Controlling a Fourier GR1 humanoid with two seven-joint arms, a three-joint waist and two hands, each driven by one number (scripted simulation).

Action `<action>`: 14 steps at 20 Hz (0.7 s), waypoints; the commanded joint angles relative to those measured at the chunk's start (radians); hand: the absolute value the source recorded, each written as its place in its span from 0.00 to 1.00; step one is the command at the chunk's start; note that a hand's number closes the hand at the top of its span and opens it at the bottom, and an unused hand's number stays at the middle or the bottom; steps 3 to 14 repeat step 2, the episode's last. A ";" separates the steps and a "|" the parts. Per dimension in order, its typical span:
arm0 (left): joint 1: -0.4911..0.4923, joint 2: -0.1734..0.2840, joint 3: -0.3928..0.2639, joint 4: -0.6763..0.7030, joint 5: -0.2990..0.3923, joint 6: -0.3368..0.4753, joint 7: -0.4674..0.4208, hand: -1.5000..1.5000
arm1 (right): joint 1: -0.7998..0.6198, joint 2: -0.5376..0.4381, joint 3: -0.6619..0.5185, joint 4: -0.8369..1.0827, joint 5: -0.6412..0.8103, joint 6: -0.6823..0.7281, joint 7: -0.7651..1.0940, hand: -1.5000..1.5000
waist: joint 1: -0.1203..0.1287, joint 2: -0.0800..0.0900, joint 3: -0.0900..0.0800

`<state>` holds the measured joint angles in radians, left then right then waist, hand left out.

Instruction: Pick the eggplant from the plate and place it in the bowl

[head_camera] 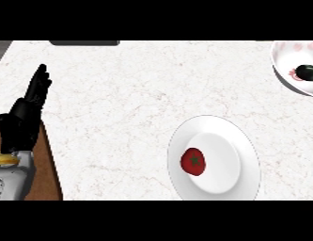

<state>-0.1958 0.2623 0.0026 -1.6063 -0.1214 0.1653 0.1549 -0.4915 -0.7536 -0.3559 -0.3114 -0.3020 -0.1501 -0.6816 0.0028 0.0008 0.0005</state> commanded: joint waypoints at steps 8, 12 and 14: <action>-0.048 -0.017 0.023 0.029 -0.022 -0.008 0.024 0.50 | 0.062 0.026 -0.004 -0.086 -0.019 0.016 0.023 0.00 | -0.003 -0.001 0.000; -0.048 -0.017 0.023 0.029 -0.022 -0.008 0.024 0.50 | 0.062 0.026 -0.004 -0.086 -0.019 0.016 0.023 0.00 | -0.003 -0.001 0.000; -0.048 -0.017 0.023 0.029 -0.022 -0.008 0.024 0.50 | 0.062 0.026 -0.004 -0.086 -0.019 0.016 0.023 0.00 | -0.003 -0.001 0.000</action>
